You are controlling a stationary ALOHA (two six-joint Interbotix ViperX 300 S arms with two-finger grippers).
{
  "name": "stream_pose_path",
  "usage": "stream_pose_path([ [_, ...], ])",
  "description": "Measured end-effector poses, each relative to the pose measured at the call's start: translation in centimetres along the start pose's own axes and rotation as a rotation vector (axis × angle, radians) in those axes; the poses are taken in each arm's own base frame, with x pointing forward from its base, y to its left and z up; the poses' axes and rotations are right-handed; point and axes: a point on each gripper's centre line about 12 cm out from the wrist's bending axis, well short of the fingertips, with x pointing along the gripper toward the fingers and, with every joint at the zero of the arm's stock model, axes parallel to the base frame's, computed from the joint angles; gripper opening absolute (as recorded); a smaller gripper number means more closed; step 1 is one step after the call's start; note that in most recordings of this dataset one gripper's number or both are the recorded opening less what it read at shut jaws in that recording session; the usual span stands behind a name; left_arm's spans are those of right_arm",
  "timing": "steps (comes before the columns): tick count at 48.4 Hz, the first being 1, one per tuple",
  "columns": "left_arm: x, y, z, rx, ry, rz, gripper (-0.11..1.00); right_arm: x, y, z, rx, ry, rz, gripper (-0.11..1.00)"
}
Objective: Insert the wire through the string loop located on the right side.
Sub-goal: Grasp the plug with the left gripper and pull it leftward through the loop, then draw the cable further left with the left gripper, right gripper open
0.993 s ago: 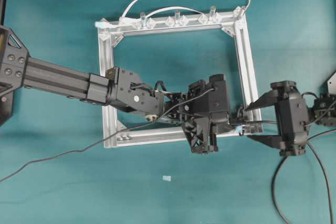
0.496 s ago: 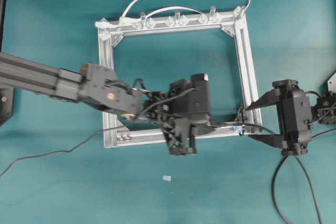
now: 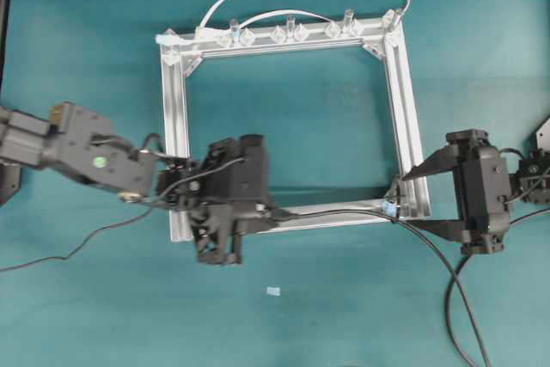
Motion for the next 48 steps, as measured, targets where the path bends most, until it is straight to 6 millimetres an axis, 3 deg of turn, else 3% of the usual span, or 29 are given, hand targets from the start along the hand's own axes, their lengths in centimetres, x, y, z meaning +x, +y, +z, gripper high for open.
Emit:
stream_pose_path([
  [25, -5.8, -0.9, -3.2, 0.022, -0.002, -0.033, 0.2, 0.4, 0.4, 0.6, 0.002, -0.01, 0.004, 0.86],
  [48, -10.9, -0.8, -9.1, -0.111, 0.066, -0.054, 0.2, 1.1, 0.6, 0.8, 0.002, -0.001, 0.0, 0.86],
])
